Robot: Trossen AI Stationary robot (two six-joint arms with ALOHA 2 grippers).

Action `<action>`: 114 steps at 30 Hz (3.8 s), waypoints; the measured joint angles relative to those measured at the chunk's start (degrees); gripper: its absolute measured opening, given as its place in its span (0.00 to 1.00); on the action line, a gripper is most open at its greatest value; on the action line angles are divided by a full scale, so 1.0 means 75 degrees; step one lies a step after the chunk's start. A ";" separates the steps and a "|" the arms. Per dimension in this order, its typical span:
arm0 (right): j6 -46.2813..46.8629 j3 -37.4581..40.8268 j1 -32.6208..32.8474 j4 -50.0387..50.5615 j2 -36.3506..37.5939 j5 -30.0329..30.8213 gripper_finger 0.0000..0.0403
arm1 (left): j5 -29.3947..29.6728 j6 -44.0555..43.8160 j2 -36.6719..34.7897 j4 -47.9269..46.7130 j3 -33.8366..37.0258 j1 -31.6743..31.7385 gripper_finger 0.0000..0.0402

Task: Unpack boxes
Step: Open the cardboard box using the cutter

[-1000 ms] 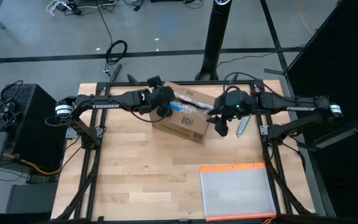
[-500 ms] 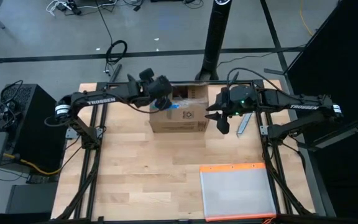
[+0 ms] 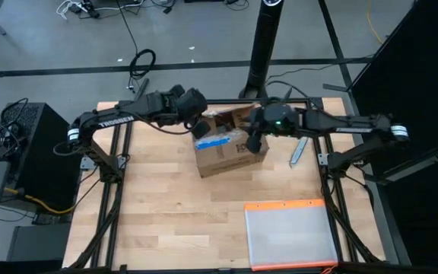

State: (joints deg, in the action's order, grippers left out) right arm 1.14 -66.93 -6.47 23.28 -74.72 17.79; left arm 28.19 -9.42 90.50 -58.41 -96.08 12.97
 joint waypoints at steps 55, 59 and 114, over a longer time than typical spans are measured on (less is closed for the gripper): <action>0.0007 0.1383 -0.1754 0.1373 0.0635 -0.5057 0.00 | 0.0254 -0.1982 0.0171 -0.1132 -0.0020 0.0521 0.00; 0.0162 0.1382 -0.1060 0.0822 0.0533 -0.5093 0.00 | 0.0018 -0.2119 0.0318 -0.1409 -0.0017 0.0672 0.00; 0.0618 0.2557 0.1582 -0.5261 -0.0437 -0.3372 0.00 | -0.4605 -0.2017 0.0586 -0.1617 -0.2545 0.0013 0.00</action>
State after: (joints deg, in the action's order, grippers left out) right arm 5.77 -47.75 5.40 -16.17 -78.00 -7.50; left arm -6.34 -24.54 94.89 -70.53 -115.16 13.06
